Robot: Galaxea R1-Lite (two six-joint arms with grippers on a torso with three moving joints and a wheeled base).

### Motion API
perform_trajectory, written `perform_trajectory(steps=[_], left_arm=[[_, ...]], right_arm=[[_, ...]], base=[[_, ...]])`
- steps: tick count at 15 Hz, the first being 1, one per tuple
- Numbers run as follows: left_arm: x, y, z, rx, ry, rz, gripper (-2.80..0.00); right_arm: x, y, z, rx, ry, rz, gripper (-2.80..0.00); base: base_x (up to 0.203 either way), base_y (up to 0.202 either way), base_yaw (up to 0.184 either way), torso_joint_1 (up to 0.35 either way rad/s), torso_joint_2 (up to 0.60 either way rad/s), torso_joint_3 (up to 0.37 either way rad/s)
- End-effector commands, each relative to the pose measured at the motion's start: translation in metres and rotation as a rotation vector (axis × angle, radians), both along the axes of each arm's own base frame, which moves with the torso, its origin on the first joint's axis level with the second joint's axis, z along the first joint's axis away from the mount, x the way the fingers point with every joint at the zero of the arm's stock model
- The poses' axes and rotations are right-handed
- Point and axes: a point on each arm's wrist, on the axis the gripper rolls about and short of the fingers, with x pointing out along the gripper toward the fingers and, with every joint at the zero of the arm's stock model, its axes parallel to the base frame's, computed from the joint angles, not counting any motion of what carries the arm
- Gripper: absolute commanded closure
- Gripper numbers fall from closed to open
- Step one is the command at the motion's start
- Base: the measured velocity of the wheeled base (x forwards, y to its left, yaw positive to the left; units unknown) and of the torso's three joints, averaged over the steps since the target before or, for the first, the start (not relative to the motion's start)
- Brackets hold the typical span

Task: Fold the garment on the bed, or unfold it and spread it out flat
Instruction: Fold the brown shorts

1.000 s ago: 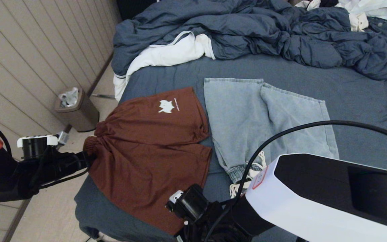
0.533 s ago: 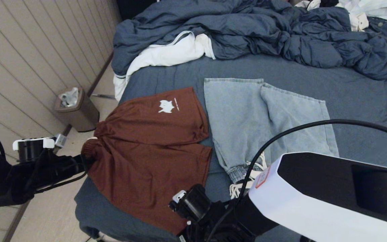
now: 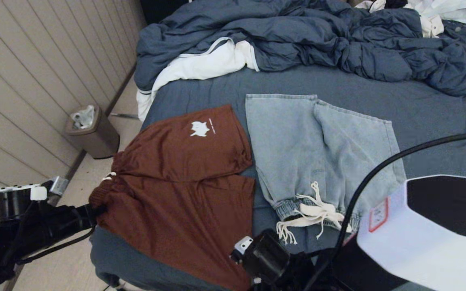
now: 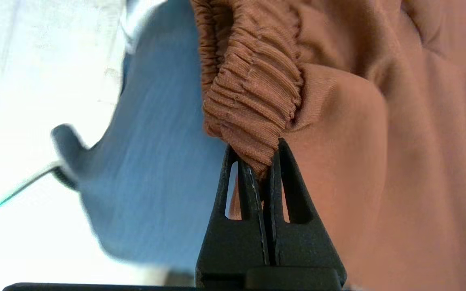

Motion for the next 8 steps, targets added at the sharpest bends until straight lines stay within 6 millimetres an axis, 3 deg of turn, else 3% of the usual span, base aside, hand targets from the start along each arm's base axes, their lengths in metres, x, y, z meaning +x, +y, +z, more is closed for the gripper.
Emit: perform_trajectory(steps=[1,8], left_arm=[[-0.017,0.001,-0.002,0.014,0.009,0.0,0.0],[-0.067,-0.004,-0.017,0.058,0.014,-0.04,0.0]], right_arm=[[-0.012,-0.014,0.017,0.027,-0.015,-0.003,0.0],[-0.056,-0.04,0.04,0.057,-0.011,0.034,0.0]], base=[[0.0,0.0,0.0,0.0,0.0,0.0],[0.0,0.0,0.0,0.0,0.0,0.0]])
